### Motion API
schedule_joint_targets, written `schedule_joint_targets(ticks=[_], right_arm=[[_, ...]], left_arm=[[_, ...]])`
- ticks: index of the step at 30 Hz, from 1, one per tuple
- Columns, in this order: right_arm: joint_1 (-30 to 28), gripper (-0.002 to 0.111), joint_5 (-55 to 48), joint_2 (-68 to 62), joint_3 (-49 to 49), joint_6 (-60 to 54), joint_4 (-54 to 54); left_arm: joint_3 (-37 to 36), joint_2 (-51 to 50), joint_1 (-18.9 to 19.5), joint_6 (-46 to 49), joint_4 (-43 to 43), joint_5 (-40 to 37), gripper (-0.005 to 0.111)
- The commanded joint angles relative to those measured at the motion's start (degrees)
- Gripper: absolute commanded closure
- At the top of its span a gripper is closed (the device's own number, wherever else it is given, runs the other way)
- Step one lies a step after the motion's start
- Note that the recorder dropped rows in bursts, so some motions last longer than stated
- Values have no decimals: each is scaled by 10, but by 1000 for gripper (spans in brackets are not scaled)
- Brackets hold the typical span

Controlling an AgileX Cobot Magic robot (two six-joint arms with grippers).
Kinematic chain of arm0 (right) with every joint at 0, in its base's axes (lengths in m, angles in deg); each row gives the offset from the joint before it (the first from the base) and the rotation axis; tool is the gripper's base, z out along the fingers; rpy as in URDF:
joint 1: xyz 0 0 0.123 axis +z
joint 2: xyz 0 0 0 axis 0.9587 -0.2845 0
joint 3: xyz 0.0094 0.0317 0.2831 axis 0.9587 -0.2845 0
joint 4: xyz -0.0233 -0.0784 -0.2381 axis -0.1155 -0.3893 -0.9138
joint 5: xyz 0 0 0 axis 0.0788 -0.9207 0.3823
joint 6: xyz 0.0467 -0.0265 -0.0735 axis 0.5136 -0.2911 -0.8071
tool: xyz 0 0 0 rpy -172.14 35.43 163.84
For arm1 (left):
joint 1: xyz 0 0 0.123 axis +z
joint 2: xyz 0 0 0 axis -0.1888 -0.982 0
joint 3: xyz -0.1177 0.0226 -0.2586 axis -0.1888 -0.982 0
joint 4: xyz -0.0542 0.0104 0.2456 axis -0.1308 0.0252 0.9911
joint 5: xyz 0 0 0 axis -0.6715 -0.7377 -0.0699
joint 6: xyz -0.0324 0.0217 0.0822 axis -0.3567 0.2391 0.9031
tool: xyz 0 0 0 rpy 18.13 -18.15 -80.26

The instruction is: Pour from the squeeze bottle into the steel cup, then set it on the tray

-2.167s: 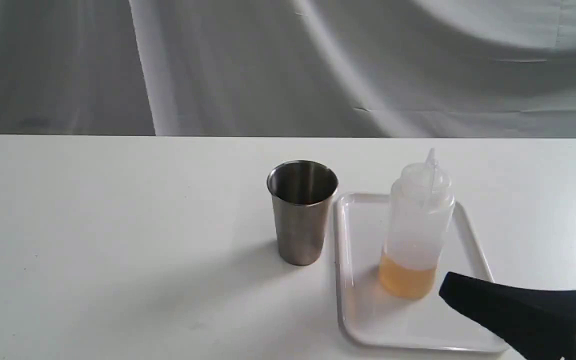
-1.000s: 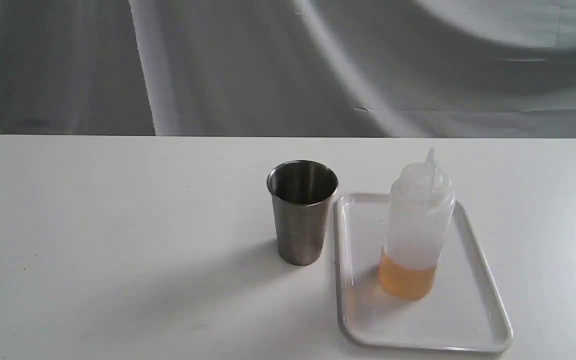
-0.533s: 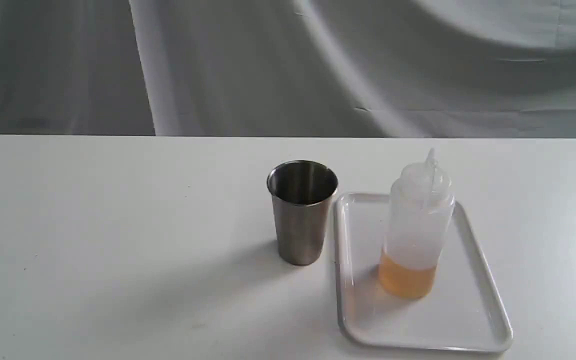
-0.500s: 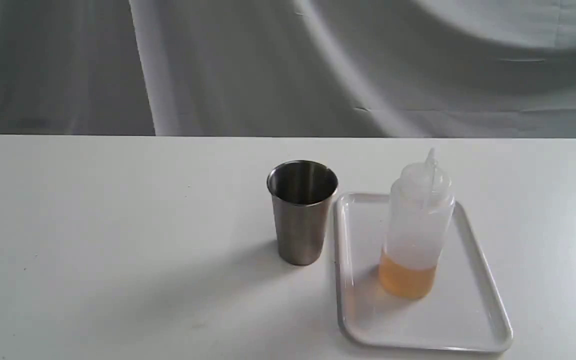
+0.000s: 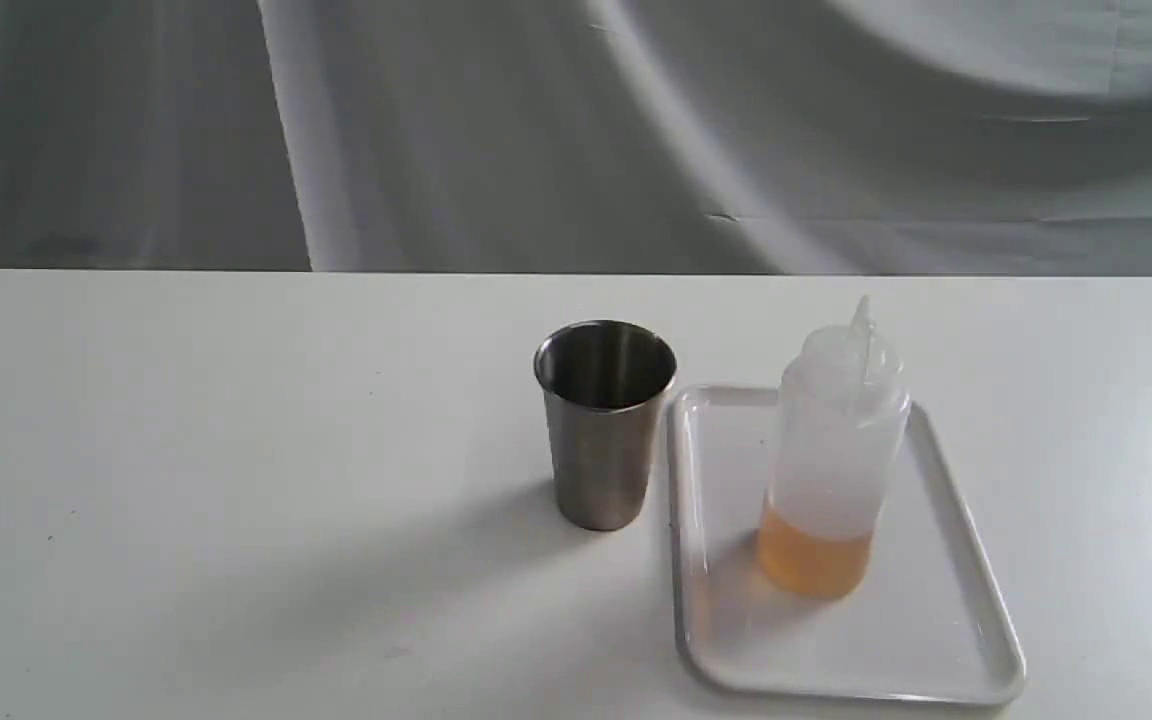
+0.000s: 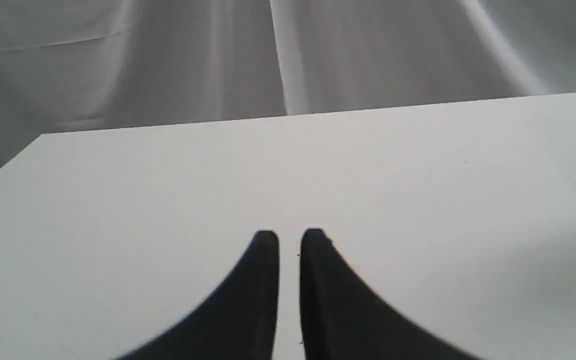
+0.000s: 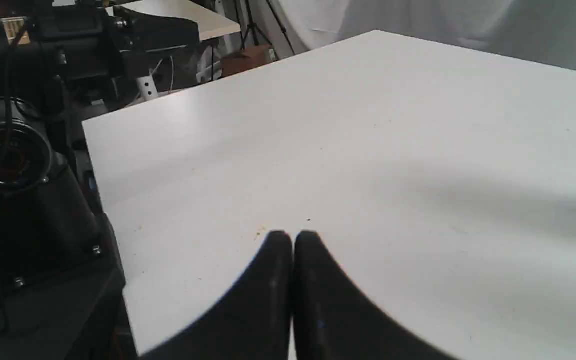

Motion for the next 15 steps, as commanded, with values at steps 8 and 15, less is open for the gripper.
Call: schedule_joint_targets(ticks=[8,15], right_arm=[[-36,108,-183,123,-2,0,-9],[-118,108,-200,191,-2,1,-41]], left_arm=[[-3,3,-2,-1,1,4,98],[-3,3,-2,-1,1,4,98]])
